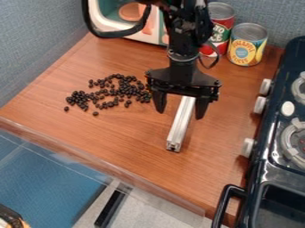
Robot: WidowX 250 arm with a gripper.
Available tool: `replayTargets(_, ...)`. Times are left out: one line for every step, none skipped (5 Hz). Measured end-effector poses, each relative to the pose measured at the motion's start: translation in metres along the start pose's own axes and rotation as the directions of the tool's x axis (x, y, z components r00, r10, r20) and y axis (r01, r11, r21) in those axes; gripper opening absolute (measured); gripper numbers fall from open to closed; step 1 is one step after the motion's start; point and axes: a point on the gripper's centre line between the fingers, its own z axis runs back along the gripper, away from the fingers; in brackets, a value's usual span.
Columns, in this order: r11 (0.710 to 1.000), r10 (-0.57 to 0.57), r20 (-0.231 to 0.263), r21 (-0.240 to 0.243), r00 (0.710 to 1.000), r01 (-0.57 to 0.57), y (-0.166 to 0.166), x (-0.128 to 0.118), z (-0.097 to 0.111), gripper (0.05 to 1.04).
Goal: Sweep into pile
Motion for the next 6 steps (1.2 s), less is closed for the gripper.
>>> replayTargets(1.000,0.001,-0.008,0.010,1.000,0.000,0.001,-0.001,-0.011,1.001)
replayTargets(1.000,-0.009,-0.029,0.027,1.000,0.010,-0.003,-0.006,-0.027,1.001)
replayTargets(0.999,-0.021,-0.033,0.026,0.999,0.022,-0.010,0.000,-0.034,0.951)
replayTargets(0.999,-0.033,-0.028,0.026,0.999,0.034,-0.011,0.004,-0.039,0.662)
replayTargets(0.999,-0.050,-0.022,0.009,0.998,0.051,-0.014,0.005,-0.039,0.399)
replayTargets(0.997,-0.065,-0.044,-0.036,0.997,0.063,-0.017,-0.001,-0.036,0.391)
